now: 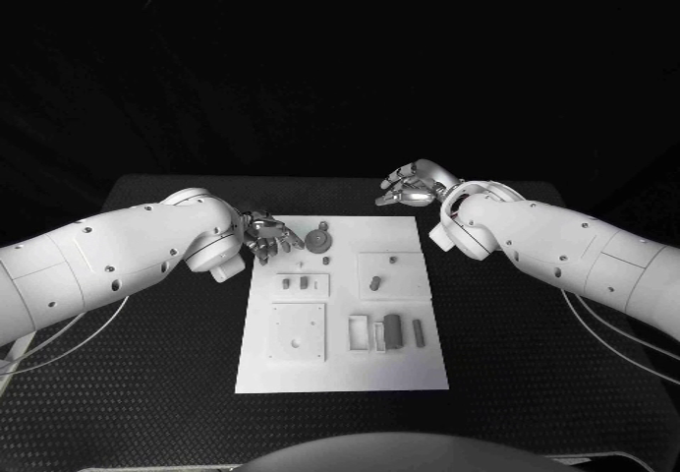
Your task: Assemble the parts on the task board
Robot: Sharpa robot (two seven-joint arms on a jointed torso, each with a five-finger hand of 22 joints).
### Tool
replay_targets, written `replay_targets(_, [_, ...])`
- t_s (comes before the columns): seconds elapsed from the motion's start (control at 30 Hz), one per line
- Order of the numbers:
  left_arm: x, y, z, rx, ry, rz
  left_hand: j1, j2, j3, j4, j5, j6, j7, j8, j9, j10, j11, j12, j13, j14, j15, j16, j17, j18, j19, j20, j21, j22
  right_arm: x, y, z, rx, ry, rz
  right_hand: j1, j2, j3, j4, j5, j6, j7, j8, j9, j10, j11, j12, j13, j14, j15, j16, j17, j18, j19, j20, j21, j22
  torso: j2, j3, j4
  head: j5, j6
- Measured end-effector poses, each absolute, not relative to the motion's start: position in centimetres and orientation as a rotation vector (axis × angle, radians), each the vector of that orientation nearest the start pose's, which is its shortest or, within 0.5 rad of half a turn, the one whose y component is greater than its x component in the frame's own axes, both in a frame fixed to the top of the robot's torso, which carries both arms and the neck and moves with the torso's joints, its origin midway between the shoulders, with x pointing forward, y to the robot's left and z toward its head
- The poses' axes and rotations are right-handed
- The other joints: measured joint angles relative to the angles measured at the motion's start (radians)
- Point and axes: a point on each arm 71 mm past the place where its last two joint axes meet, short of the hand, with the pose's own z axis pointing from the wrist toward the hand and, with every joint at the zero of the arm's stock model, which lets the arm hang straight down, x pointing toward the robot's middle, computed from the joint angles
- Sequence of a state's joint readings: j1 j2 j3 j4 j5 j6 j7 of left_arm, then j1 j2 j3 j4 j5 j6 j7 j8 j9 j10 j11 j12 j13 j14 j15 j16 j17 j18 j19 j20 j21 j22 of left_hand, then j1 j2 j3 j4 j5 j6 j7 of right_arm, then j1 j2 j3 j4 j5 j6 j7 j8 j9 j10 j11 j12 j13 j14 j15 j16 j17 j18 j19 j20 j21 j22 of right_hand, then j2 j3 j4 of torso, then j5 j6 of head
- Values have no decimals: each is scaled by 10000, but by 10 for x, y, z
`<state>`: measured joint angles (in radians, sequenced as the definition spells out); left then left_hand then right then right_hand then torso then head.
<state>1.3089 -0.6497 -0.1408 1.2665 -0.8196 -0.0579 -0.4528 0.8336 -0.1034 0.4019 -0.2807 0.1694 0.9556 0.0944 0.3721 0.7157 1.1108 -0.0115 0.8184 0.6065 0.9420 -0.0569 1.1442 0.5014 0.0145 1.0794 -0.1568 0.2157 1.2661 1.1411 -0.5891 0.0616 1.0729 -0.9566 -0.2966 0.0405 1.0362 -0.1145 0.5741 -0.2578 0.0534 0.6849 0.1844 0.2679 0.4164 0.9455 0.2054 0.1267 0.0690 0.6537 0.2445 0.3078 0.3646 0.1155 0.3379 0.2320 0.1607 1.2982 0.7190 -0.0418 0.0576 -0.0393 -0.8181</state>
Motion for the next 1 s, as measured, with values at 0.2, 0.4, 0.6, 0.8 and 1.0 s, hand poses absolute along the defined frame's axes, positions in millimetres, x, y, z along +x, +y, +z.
replay_targets(0.2, [535, 176, -207, -4515, 20924, -7082, 2089, 349, 1193, -65, -311, -876, 640, -377, -823, -1418, 975, -2497, -1771, -597, 753, -1028, -728, 4, -502, 716, -774, -565, 561, -209, -214, 4204, 16836, 8344, 0, 0, 0, 0, 0, 0, 0, 0, 1, 0, 0, 0, 0, 0, 0, 0, 0, 0, 0, 0, 0, 0, 4, -4, -4, -6, 94])
replay_targets(0.4, [538, 158, -203, -2160, 19510, -7314, 2838, 45, 1319, -106, -972, -863, 563, -624, -1406, -1549, 1360, -4257, -3160, -594, 858, -1074, -804, 3, -501, 857, -877, -632, 562, -211, -214, 4244, 16825, 8296, 0, 0, 0, 0, 0, 0, 0, 0, -3, 0, 0, 0, 0, 0, 0, 0, 1, 0, 0, 0, 0, 8, 9, -3, -5, -9, 230])
replay_targets(0.6, [536, 140, -206, 618, 18146, -6878, 3268, -272, 1191, -111, -1067, -765, 573, -788, -1709, -1099, 1412, -4898, -3685, -317, 801, -915, -813, 94, -160, 831, -876, -631, 564, -213, -215, 4323, 16813, 8238, 0, 0, 0, 0, 0, 0, 0, 0, -9, 0, 0, 0, 0, 0, 0, 0, 1, 0, 0, 0, 0, 9, 15, -5, -12, -2, 302])
replay_targets(0.8, [531, 124, -208, 2447, 17387, -6715, 3524, -403, 1174, -94, -1067, -604, 518, -789, -1846, -816, 1336, -5215, -3923, -145, 729, -788, -762, 161, 40, 748, -872, -597, 564, -213, -216, 4363, 16814, 8223, 0, 0, -28, 28, 0, 0, 0, 50, -8, 36, -37, -39, 0, 0, 0, 0, -9, 0, 0, 0, -39, 26, 28, -9, -24, -17, 290])
replay_targets(1.0, [529, 122, -215, 3431, 17159, -6434, 3595, -333, 1136, -112, -1067, -232, 461, -746, -1864, -705, 1345, -5466, -4068, -70, 726, -734, -735, 160, 146, 745, -871, -571, 564, -214, -216, 4397, 16835, 8217, -67, 67, -55, 55, 0, 86, 22, 166, -8, 36, -36, -107, 0, 56, 54, 0, -10, 0, 0, 0, -81, 79, 26, -9, -12, -56, 269])
